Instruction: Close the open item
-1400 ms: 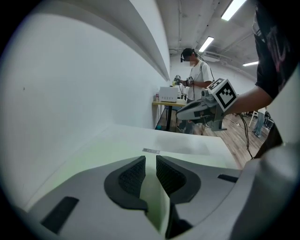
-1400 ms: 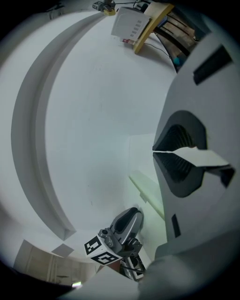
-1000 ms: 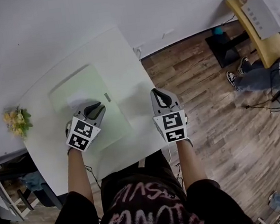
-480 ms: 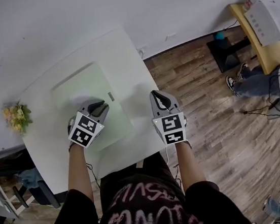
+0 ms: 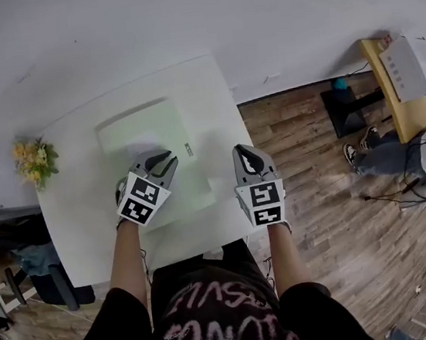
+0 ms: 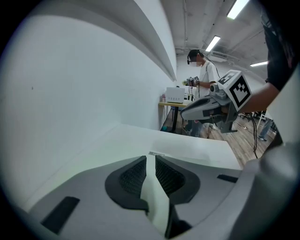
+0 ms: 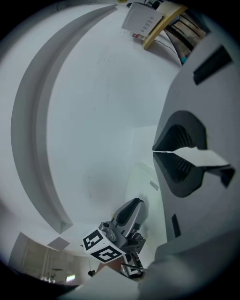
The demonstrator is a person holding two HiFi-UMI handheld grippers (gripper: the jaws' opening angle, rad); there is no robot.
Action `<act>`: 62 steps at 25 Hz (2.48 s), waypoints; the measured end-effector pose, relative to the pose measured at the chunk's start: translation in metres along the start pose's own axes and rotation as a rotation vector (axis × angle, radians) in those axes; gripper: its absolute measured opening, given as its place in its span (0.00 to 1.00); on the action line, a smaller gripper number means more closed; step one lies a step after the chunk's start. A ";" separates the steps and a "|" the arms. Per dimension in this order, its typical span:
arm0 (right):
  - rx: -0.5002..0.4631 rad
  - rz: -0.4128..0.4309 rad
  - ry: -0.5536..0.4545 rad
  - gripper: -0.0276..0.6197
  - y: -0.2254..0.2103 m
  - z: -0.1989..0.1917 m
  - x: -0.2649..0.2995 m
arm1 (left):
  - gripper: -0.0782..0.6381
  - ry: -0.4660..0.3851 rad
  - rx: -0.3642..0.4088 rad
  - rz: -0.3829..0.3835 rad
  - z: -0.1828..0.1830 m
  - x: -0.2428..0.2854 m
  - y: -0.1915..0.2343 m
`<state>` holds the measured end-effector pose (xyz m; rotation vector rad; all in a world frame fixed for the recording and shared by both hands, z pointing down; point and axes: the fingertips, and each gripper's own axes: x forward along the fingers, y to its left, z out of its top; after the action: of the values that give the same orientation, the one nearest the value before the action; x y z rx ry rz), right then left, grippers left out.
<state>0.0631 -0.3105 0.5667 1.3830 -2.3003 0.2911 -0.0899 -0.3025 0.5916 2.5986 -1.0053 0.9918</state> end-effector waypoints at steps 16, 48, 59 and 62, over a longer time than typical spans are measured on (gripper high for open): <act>-0.071 0.179 -0.116 0.08 0.070 0.072 0.021 | 0.14 -0.172 -0.222 0.345 -0.009 -0.130 0.055; -0.168 0.359 -0.283 0.08 0.121 0.172 -0.004 | 0.13 -0.462 -0.360 0.880 0.016 -0.340 0.072; -0.187 0.365 -0.293 0.08 0.112 0.176 -0.008 | 0.13 -0.447 -0.343 0.886 0.025 -0.329 0.064; -0.191 0.368 -0.305 0.08 0.108 0.180 -0.009 | 0.13 -0.443 -0.335 0.884 0.028 -0.325 0.064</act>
<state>-0.0748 -0.3223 0.4080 0.9588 -2.7493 -0.0362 -0.2952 -0.1893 0.3566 2.0999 -2.3013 0.2786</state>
